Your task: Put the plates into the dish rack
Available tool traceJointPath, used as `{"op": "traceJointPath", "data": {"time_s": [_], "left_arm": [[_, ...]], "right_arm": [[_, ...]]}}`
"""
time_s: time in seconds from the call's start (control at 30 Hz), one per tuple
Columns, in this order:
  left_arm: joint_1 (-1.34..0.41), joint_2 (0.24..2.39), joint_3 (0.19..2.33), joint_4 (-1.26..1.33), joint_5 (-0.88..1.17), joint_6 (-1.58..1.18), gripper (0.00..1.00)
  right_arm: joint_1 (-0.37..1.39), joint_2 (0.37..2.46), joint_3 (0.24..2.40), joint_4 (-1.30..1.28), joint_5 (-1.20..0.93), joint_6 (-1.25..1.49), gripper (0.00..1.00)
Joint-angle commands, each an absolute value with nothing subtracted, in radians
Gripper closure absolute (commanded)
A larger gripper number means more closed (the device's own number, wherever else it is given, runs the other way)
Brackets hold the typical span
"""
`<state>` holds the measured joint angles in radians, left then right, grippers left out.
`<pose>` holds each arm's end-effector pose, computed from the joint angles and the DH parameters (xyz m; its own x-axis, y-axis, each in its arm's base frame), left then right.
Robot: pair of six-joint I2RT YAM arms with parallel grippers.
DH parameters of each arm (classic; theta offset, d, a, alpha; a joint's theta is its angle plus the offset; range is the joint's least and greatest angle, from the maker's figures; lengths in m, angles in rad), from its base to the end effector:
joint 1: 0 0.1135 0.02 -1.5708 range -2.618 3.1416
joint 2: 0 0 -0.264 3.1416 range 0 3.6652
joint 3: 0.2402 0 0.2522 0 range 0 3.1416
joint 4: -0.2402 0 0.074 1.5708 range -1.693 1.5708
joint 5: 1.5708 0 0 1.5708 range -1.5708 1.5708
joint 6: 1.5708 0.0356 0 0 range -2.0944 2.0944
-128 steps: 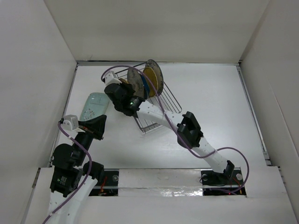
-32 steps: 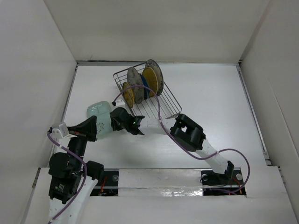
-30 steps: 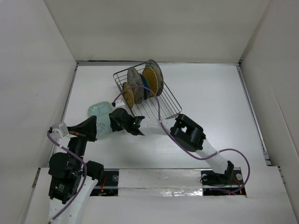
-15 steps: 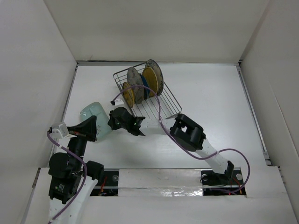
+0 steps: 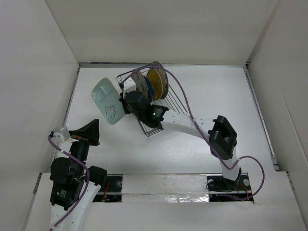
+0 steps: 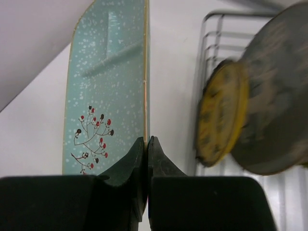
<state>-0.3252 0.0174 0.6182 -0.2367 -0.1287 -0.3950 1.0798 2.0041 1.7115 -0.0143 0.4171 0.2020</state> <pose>0.0264 -0.0041 0.3450 0.2333 -0.4814 -0.8449 0.3174 0.8590 -0.4018 0.2411 0.4203 0.3077 -0.2648 -0.1062 -0.9584 -0.5829 0.8094 0.0714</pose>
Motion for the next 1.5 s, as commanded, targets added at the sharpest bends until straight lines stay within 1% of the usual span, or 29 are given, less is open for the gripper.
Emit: {"op": "traceJointPath", "data": {"time_s": [0.0, 0.13, 0.37, 0.53, 0.9, 1.13, 1.3, 1.47], "left_arm": [[-0.325, 0.003, 0.641, -0.195, -0.123, -0.399, 1.00], [-0.325, 0.008, 0.640, -0.195, -0.117, -0.399, 1.00], [-0.325, 0.009, 0.640, -0.195, -0.115, -0.400, 0.99], [-0.325, 0.011, 0.640, -0.190, -0.110, -0.397, 0.99], [-0.334, 0.003, 0.638, -0.189, -0.110, -0.394, 0.99], [-0.334, 0.005, 0.637, -0.187, -0.104, -0.394, 0.99], [-0.334, 0.005, 0.635, -0.186, -0.103, -0.396, 0.99], [-0.334, 0.003, 0.635, -0.187, -0.101, -0.396, 0.99]], "right_arm": [[1.036, 1.867, 1.795, 0.176, 0.569, 0.068, 1.00], [1.012, 1.861, 1.818, 0.259, 0.701, -0.133, 1.00], [0.966, 1.940, 1.908, 0.389, 0.782, -0.383, 1.00], [0.947, 2.014, 1.980, 0.413, 0.822, -0.549, 1.00], [0.939, 2.042, 1.987, 0.299, 0.778, -0.580, 1.00], [0.968, 2.106, 1.996, 0.229, 0.847, -0.621, 1.00], [0.977, 2.120, 1.991, 0.167, 0.857, -0.577, 1.00], [1.011, 2.149, 1.994, 0.155, 0.876, -0.591, 1.00]]}}
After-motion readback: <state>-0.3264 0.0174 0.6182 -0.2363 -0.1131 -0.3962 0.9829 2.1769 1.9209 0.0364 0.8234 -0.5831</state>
